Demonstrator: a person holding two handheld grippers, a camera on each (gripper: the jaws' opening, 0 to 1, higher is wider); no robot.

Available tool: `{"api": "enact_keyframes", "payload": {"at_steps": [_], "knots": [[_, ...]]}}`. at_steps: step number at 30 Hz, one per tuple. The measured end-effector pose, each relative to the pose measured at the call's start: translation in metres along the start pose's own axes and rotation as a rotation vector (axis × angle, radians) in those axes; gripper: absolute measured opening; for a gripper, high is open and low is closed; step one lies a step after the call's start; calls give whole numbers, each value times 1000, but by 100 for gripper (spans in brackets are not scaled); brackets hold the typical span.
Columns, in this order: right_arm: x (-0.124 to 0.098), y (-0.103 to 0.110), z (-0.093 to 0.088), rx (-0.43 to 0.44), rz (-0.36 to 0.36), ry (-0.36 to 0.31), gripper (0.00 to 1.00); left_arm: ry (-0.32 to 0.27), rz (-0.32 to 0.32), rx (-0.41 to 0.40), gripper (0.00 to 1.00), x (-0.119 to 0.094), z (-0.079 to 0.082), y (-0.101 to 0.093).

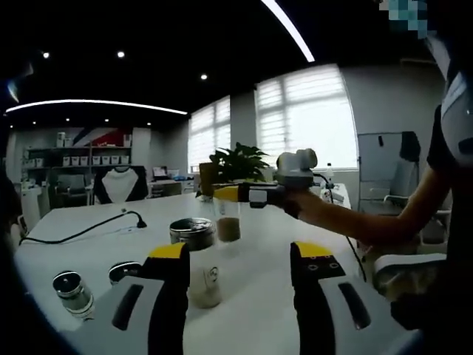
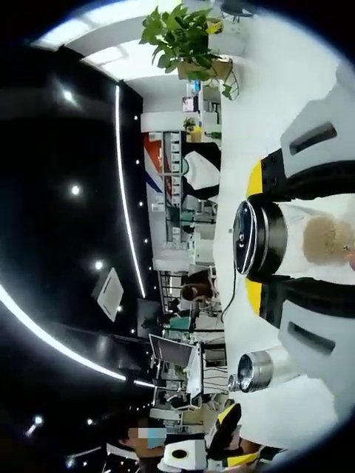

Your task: Rotate the seasoning bottle until the label or dispensing opening points toward the visible target arrow and the bottle remains upright within the marked orientation range

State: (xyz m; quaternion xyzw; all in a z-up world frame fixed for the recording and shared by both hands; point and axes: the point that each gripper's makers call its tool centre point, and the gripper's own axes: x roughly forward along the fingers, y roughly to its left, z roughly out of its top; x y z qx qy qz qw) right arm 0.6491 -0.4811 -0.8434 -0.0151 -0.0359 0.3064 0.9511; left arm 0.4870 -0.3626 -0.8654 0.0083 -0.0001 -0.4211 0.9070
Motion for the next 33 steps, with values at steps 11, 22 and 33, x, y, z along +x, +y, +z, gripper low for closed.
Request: {"api": "enact_keyframes", "payload": {"at_steps": [11, 22, 33], "knots": [[-26, 13, -1, 20, 24, -18, 36, -22, -47, -41, 57, 2, -8, -15], [-45, 34, 1, 11, 63, -26, 36, 0, -80, -34, 57, 5, -16, -23], [-63, 75, 6, 22, 161, -27, 36, 8, -175, -31, 58, 16, -19, -34]]}}
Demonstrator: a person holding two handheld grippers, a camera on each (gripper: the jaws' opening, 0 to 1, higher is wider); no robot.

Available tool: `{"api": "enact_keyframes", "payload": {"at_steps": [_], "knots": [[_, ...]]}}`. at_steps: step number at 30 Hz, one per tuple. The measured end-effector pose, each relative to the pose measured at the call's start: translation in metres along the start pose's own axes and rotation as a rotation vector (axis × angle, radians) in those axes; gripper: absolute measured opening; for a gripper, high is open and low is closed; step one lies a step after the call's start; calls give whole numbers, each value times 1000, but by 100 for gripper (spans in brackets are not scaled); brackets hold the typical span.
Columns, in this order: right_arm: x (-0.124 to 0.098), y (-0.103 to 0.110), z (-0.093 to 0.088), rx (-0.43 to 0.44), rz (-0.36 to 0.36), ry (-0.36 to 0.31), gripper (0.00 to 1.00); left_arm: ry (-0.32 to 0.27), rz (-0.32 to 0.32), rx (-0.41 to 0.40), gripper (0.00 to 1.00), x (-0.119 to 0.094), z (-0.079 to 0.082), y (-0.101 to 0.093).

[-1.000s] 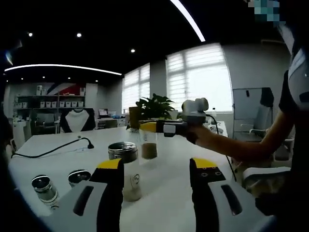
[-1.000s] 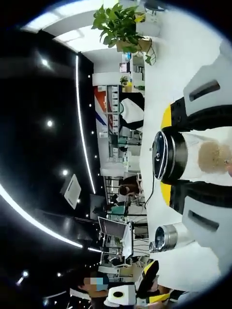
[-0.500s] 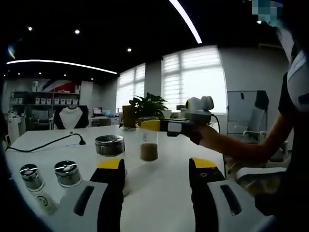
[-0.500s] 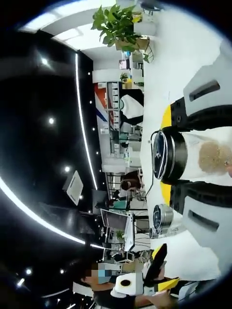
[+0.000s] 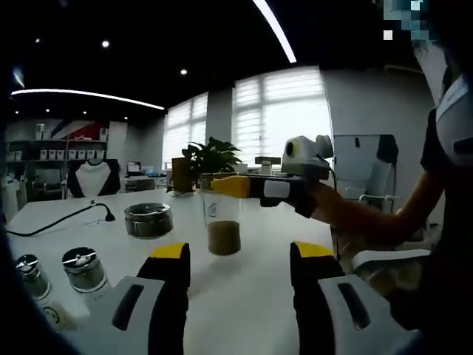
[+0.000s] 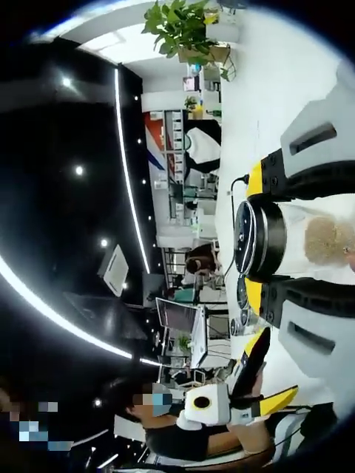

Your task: Rotate the seasoning bottle until the label or dispensing opening points toward the visible target arrow and the bottle remains upright within the marked orientation range

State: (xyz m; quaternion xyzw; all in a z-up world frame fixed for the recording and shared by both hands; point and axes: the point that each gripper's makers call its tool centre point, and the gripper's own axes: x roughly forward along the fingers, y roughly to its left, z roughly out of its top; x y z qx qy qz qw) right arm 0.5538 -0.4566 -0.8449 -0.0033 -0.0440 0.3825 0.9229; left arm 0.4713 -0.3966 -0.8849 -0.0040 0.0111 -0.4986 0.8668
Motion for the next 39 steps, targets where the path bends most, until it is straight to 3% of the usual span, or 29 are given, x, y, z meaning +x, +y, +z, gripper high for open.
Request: {"api": "enact_keyframes", "payload": {"at_steps": [15, 39], "knots": [[-8, 50, -4, 55, 127, 6, 36, 27, -82, 4, 58, 12, -10, -2], [-12, 112, 17, 45, 342, -9, 36, 40, -206, 9, 57, 23, -15, -19]]}}
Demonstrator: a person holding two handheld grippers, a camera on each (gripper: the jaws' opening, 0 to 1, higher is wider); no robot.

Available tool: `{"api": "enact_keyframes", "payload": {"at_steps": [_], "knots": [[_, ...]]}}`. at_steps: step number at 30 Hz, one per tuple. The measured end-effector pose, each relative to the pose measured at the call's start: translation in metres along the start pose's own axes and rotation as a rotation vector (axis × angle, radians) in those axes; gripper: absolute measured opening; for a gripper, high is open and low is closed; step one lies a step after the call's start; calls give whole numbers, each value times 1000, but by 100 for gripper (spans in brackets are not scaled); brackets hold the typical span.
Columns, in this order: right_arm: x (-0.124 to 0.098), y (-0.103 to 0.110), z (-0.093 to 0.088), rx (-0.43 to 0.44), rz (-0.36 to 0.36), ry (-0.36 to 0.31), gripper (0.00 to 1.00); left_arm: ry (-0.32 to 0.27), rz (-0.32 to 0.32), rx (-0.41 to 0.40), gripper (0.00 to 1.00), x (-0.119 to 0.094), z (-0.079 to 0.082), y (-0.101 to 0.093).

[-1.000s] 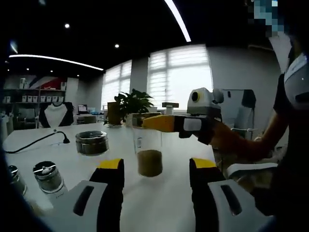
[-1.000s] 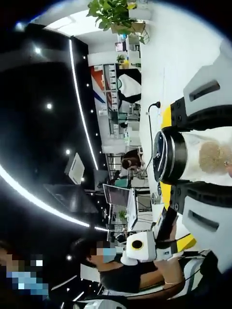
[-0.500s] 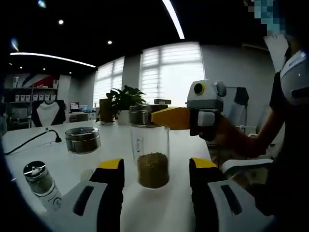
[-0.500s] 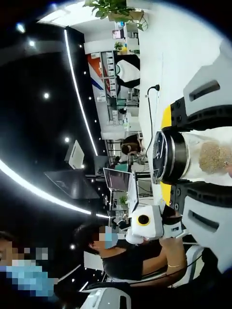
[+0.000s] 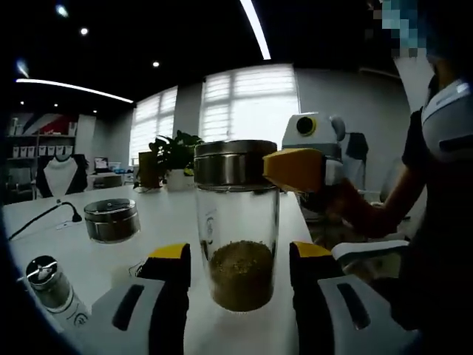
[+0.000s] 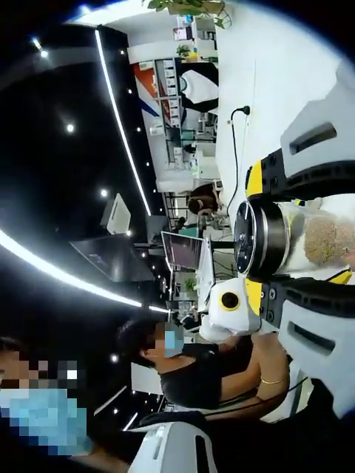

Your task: Rotate the seasoning bottle until the label or dispensing opening points toward the visible target arrow and the bottle remains upright within the marked orientation range

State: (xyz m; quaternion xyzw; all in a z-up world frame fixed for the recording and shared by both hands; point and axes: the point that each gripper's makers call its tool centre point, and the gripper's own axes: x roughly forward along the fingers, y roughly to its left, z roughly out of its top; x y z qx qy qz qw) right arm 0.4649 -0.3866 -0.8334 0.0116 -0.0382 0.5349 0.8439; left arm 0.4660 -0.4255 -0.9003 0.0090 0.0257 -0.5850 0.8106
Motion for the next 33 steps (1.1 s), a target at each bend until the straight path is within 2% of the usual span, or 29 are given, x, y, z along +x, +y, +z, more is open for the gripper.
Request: {"api": "enact_keyframes", "payload": {"at_steps": [5, 8, 10, 18, 24, 33], "knots": [[2, 8, -1, -3, 33, 10, 36, -3, -28, 2, 55, 0, 0, -4], [3, 11, -1, 5, 49, 9, 36, -12, -52, 21, 48, -1, 2, -7], [3, 12, -1, 8, 54, 7, 36, -17, -73, 22, 47, -1, 4, -10], [2, 12, 1, 14, 66, 0, 36, -23, -73, 24, 46, -1, 6, -10], [2, 10, 0, 17, 69, -10, 37, -17, -35, 30, 46, 0, 5, -8], [0, 3, -3, 12, 36, -13, 36, 8, 100, 58, 45, 2, 2, 5]]}}
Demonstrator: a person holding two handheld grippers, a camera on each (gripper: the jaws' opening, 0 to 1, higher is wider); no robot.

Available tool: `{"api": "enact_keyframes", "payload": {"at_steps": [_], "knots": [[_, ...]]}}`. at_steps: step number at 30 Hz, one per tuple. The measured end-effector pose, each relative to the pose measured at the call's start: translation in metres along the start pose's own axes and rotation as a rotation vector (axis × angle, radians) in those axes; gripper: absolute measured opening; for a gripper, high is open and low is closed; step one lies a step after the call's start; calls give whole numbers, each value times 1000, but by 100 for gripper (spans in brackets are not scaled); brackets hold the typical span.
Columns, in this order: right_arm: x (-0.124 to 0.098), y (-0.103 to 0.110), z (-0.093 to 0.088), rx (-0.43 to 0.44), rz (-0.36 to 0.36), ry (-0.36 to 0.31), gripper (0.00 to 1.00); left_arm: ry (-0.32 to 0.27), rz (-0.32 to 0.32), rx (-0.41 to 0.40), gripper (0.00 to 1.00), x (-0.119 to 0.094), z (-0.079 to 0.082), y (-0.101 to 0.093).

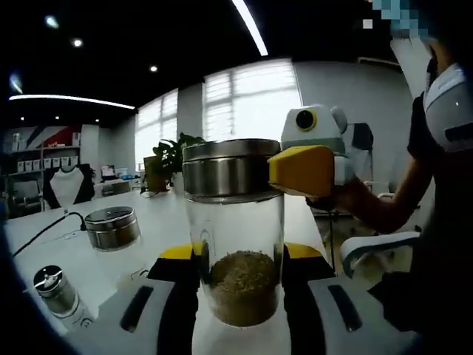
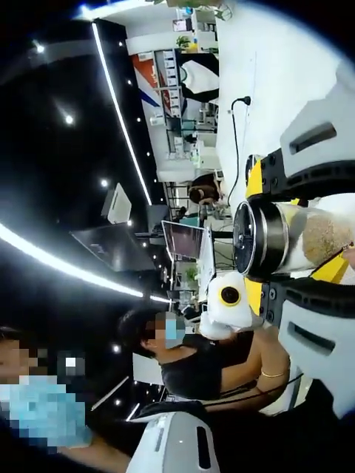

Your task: Rotate the seasoning bottle until the label or dispensing opening points toward the visible target arrow and the bottle remains upright within the marked orientation range

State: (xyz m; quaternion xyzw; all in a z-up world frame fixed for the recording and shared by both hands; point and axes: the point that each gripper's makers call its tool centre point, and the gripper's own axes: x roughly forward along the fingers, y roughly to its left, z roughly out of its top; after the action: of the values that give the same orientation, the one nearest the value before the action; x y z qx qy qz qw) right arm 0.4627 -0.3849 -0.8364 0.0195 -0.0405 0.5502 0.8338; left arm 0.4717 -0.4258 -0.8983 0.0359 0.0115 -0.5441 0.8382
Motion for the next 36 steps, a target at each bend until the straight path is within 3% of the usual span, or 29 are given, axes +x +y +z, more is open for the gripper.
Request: {"api": "enact_keyframes", "payload": {"at_steps": [4, 5, 17, 19, 25, 36], "knots": [[-1, -5, -3, 23, -35, -6, 36, 4, 63, -3, 45, 0, -3, 5], [-1, -7, -4, 23, -57, -7, 36, -6, 132, 1, 45, 0, -4, 12], [0, -14, -10, -9, -188, 1, 35, -6, 303, -6, 45, 2, -10, 22], [0, -17, -11, -5, -224, 0, 35, -22, 378, 1, 45, 0, -9, 27], [1, -18, -15, -28, -289, 12, 36, -26, 422, -15, 45, 3, -14, 25], [5, -21, -18, -31, -406, -17, 37, -22, 550, 34, 45, -1, -16, 29]]}}
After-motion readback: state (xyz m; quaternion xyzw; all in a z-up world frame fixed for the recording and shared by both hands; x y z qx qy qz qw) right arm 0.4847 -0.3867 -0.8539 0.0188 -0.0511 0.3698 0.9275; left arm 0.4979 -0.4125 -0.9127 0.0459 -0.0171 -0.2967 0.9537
